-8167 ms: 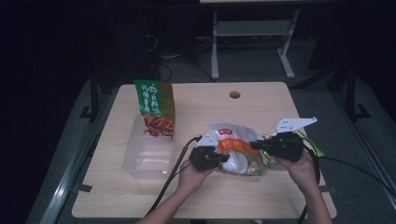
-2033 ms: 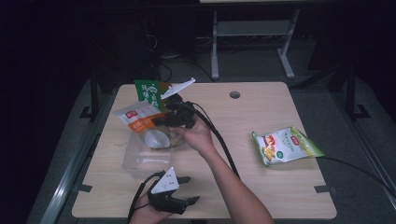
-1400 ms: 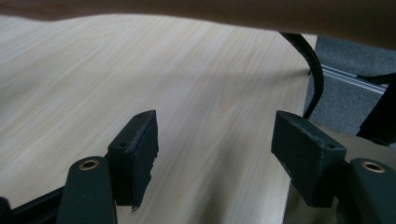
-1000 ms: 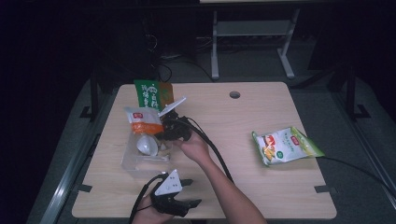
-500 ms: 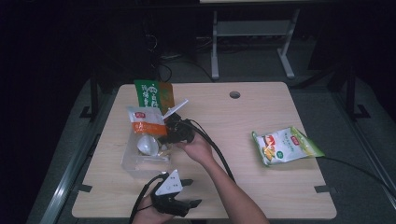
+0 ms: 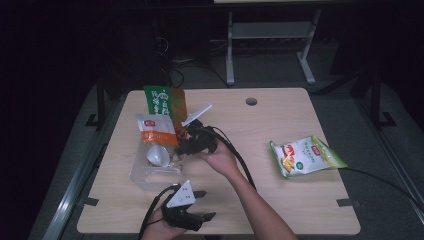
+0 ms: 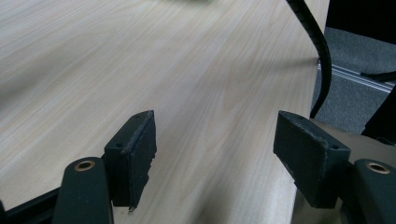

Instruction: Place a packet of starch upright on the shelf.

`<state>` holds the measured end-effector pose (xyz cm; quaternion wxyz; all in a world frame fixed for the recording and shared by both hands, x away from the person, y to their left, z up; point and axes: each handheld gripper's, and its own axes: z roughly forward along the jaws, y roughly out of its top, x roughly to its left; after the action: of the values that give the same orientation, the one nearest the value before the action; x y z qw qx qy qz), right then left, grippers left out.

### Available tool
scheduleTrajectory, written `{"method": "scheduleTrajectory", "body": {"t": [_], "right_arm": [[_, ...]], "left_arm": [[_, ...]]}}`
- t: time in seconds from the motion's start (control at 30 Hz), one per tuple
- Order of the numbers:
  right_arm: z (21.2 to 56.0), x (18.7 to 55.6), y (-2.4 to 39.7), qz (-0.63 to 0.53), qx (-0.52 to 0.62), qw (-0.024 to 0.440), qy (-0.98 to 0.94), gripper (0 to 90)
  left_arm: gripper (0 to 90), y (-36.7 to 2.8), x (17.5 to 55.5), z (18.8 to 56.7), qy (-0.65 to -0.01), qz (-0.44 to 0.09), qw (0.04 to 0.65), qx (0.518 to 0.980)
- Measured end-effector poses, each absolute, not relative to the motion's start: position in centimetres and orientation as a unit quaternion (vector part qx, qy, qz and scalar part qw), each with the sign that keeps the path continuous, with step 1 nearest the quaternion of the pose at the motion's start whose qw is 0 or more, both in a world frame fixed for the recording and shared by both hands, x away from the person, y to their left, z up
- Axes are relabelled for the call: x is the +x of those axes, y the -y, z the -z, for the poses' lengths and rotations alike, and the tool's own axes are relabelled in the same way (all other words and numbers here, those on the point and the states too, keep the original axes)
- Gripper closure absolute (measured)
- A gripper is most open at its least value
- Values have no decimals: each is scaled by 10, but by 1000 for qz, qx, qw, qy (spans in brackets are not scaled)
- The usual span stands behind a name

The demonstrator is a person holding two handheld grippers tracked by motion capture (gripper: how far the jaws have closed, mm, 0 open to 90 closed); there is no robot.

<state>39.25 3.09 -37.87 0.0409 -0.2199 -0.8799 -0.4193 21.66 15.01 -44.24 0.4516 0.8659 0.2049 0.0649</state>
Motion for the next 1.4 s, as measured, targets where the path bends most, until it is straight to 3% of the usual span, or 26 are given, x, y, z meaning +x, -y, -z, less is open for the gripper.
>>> {"method": "scheduleTrajectory", "body": {"t": [0.83, 1.4], "right_arm": [[372, 374, 48, 426, -264, 26, 865, 577], [387, 351, 103, 435, -295, 30, 850, 538]], "left_arm": [[295, -148, 220, 445, -206, -65, 447, 868], [295, -148, 222, 446, -206, -65, 448, 868]]}}
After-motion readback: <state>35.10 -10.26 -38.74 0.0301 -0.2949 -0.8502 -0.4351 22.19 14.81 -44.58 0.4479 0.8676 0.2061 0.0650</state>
